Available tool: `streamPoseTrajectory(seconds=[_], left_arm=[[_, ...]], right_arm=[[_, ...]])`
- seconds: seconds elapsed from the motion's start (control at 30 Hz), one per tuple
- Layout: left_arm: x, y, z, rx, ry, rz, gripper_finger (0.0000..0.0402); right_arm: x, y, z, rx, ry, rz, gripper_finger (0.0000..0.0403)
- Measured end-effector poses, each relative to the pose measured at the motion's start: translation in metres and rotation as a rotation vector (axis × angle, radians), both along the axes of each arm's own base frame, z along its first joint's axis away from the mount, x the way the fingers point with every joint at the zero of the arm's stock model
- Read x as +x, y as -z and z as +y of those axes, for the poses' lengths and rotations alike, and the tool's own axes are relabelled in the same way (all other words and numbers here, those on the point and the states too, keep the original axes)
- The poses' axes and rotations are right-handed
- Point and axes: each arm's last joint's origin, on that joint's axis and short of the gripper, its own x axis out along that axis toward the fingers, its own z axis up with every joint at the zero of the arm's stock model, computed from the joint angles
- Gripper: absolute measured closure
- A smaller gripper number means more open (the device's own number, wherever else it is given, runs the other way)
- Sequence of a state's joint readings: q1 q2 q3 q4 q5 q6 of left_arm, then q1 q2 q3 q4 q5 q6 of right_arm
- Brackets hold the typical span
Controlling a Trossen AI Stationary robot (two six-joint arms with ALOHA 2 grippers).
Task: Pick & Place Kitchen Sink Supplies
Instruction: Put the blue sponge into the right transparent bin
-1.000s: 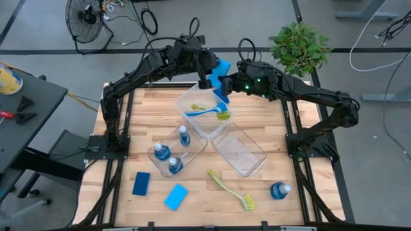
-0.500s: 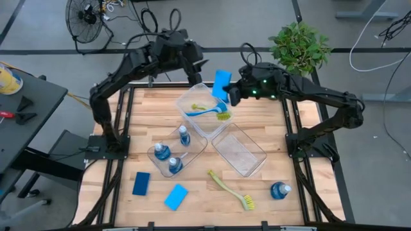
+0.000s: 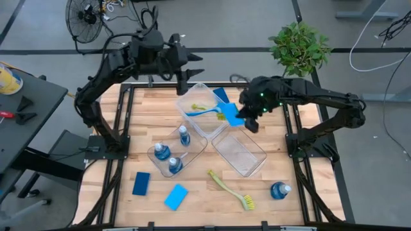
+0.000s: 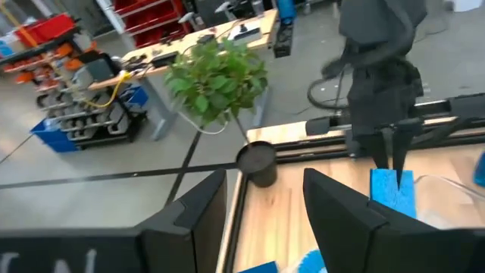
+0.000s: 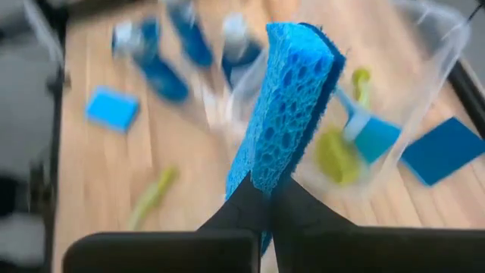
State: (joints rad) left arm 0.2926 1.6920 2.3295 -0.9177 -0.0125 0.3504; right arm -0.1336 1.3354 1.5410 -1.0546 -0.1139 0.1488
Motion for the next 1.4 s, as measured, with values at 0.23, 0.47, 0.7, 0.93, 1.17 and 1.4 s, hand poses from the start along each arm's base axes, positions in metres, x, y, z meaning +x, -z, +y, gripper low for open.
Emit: streamPoseTrajectory(seconds=[0.23,0.47,0.7,0.93,1.17,1.4], left_arm=[[0.003,0.000,-0.013,-0.003,0.052,-0.002,0.0223],[0.005,0.000,-0.023,-0.007,0.084,-0.003,0.0223],[0.005,-0.001,-0.024,-0.051,0.074,-0.016,0.0223],[0.005,0.000,-0.024,-0.071,0.069,-0.020,0.0223],[0.005,0.000,-0.024,-0.071,0.068,-0.020,0.0223],[0.005,0.000,-0.024,-0.075,0.067,-0.021,0.0223]], right_arm=[[-0.003,0.008,0.014,-0.087,-0.172,0.074,0.0394],[0.004,0.038,0.017,0.018,-0.081,0.133,0.0393],[0.013,0.091,0.026,0.191,-0.050,0.168,0.0393],[0.021,0.133,0.030,0.338,-0.022,0.095,0.0393],[0.014,0.160,0.030,0.368,0.014,0.140,0.0393],[0.012,0.173,0.031,0.426,0.044,0.144,0.0357]])
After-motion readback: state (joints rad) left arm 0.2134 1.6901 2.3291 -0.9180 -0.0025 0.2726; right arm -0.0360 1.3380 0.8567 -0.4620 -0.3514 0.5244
